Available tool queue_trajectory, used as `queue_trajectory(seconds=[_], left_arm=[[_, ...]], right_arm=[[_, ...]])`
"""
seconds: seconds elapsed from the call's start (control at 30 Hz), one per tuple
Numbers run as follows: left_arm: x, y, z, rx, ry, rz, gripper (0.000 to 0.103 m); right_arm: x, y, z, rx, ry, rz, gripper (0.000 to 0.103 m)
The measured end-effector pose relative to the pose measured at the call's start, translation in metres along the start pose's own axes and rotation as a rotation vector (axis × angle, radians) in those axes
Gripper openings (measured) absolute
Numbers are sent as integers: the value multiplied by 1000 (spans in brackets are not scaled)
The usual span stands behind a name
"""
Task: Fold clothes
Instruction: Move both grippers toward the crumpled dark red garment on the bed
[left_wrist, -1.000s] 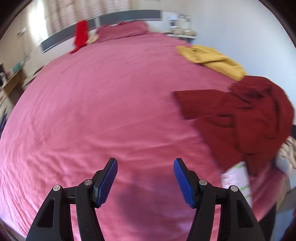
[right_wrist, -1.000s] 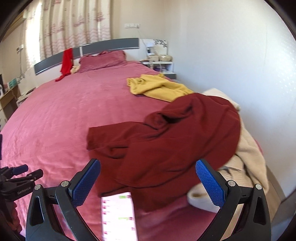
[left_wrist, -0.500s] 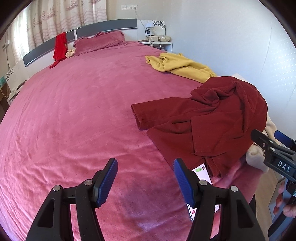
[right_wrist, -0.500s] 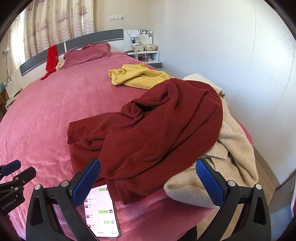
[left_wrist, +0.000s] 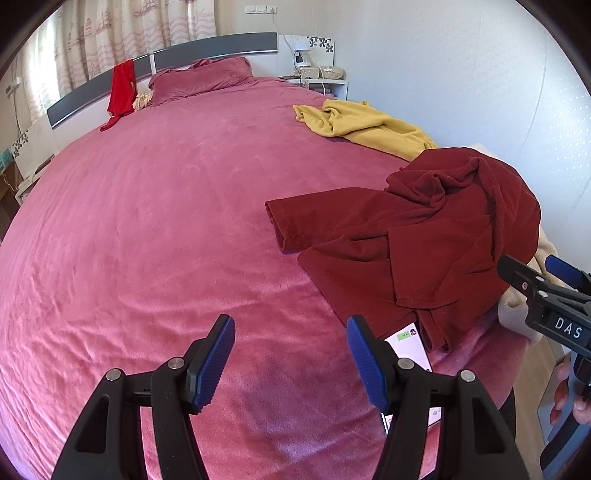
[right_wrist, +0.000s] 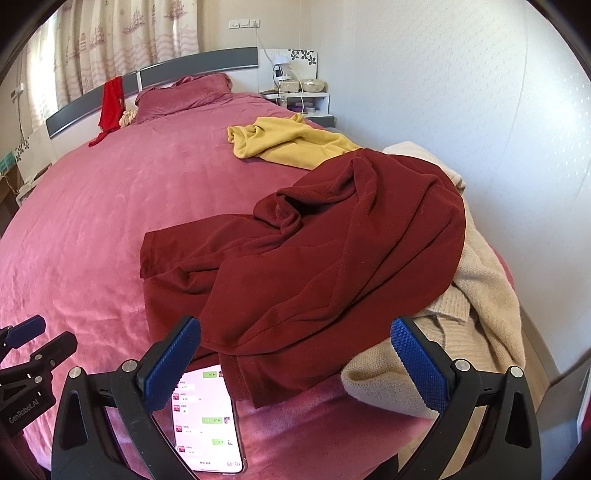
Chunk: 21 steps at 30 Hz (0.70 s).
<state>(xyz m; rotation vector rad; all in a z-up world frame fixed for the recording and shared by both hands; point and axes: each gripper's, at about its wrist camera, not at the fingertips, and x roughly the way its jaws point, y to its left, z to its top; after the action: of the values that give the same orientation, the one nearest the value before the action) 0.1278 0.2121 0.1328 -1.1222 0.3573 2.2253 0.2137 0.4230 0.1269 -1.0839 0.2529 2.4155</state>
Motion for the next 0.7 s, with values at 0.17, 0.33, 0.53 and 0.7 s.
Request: queue_trajectory(seconds=[0.17,0.33,0.53,0.7], left_arm=[[0,-1,1,0,-4,-7,64],[1,-1,3,-7,1,-11,64],[1,-2,4,-5,4,-6,64],[4,-5,6,8,7,-1,64]], right_arm=[[2,-2,1,7,8,2,103],[3,-1,1,1,12,-2,103],[3,0,2,-8,10,-4,103],[-1,-11,4,23,-17,-19,103]])
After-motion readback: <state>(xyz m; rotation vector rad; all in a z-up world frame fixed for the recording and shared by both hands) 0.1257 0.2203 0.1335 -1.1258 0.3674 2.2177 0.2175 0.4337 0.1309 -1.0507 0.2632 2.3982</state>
